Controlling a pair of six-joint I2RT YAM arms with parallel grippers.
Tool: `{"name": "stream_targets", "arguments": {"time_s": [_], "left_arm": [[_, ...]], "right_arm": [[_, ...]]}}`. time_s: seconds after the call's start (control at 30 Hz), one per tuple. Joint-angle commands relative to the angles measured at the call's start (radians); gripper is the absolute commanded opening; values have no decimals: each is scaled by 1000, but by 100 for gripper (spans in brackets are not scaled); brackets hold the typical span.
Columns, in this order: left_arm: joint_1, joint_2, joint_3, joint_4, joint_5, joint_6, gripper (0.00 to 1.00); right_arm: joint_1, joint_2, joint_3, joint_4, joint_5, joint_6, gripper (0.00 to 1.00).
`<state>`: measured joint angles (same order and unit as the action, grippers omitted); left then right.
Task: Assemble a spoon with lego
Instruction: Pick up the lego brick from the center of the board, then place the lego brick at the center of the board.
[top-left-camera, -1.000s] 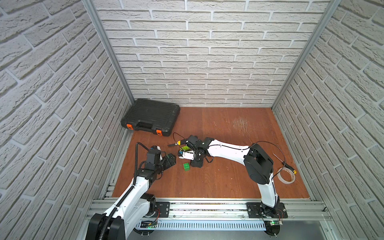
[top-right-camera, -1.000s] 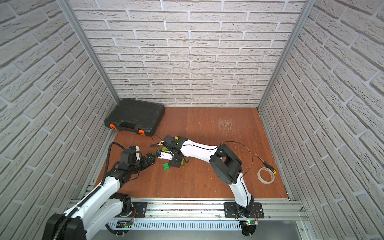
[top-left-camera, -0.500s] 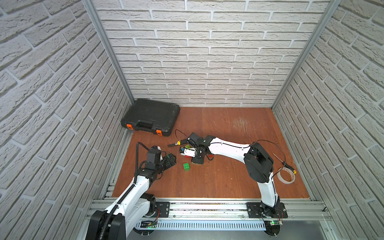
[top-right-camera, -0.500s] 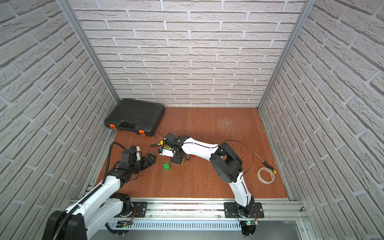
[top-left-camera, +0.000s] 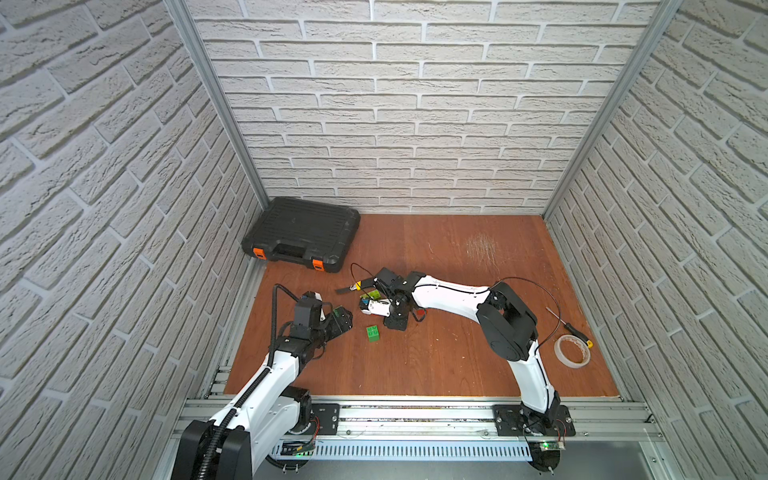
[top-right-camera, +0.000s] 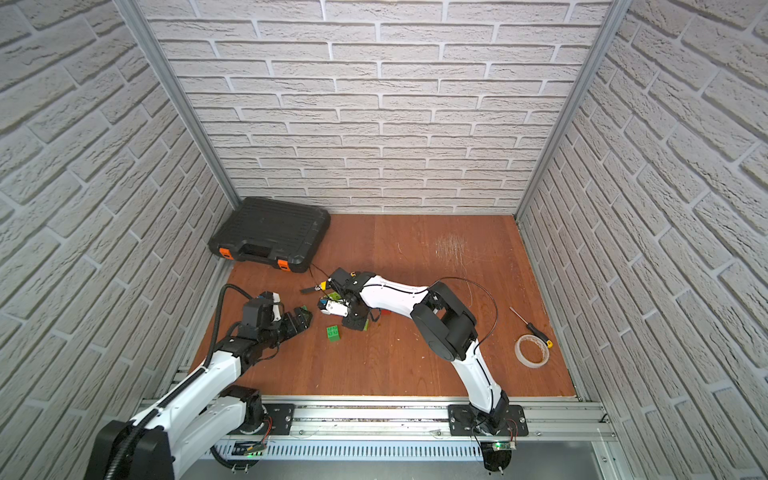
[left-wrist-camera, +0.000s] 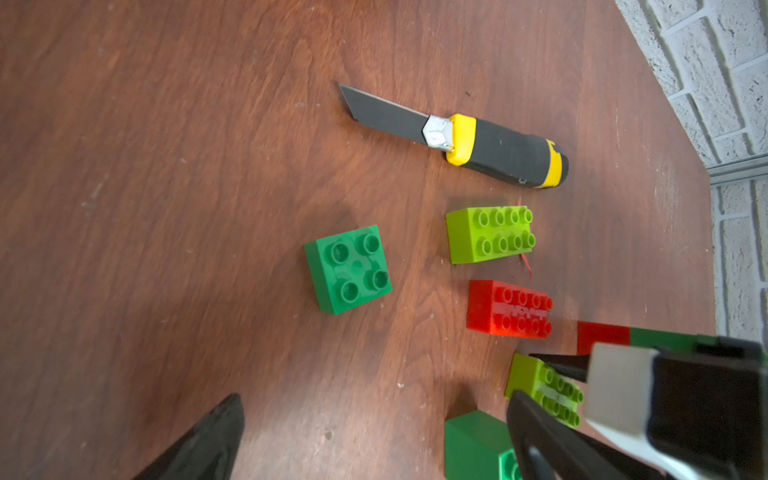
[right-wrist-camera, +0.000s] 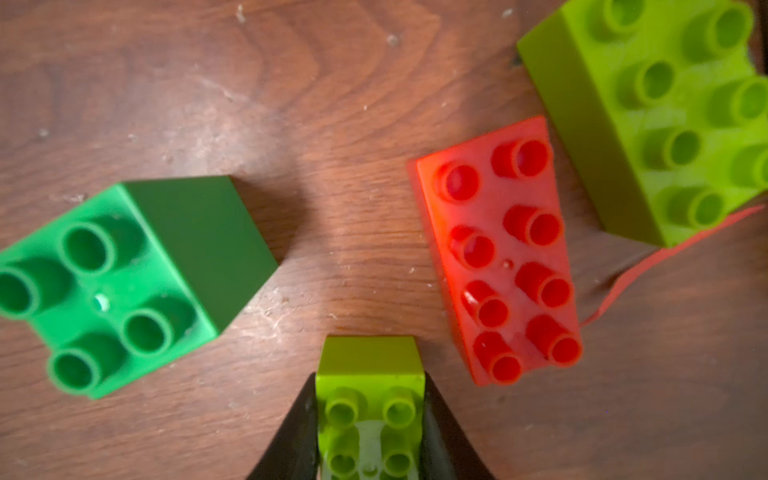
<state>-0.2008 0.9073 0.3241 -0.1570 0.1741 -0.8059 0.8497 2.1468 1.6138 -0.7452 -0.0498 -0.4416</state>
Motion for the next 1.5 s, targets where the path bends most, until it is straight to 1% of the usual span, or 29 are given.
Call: {"name": "stream_targets", "arguments": {"time_s": [0.0, 0.17, 0.3, 0.4, 0.53, 0.67, 0.8, 0.93, 1.13, 1.3, 1.47], "left_arm": [[8, -4, -10, 21, 11, 8, 98], [8, -8, 24, -11, 5, 44, 98], [-21, 3, 83, -50, 2, 88, 98], [-89, 37, 132, -61, -25, 125, 98], [-246, 127, 258, -106, -118, 251, 98], [-311, 279, 388, -127, -110, 313, 98], [-378, 426, 505, -121, -109, 361, 98], [-422, 541, 598, -143, -106, 391, 98], [-470, 594, 617, -137, -103, 396, 98], [-507, 621, 614, -110, -88, 392, 98], [-519, 654, 636, -98, -86, 378, 98]], "right_arm": [[-1, -13, 20, -7, -9, 9, 26], [-1, -107, 8, -4, -45, 30, 21], [-7, -242, 0, -33, -58, 54, 20], [-28, -339, -13, -69, -66, 66, 20], [-92, -483, -59, -123, -35, 71, 19], [-199, -602, -147, -155, 13, 73, 20], [-309, -686, -293, -108, 55, 88, 20], [-413, -706, -403, -58, 40, 96, 20], [-499, -665, -464, -8, 21, 72, 20], [-514, -584, -466, 20, 3, 62, 19], [-514, -521, -474, 61, -14, 66, 19]]}}
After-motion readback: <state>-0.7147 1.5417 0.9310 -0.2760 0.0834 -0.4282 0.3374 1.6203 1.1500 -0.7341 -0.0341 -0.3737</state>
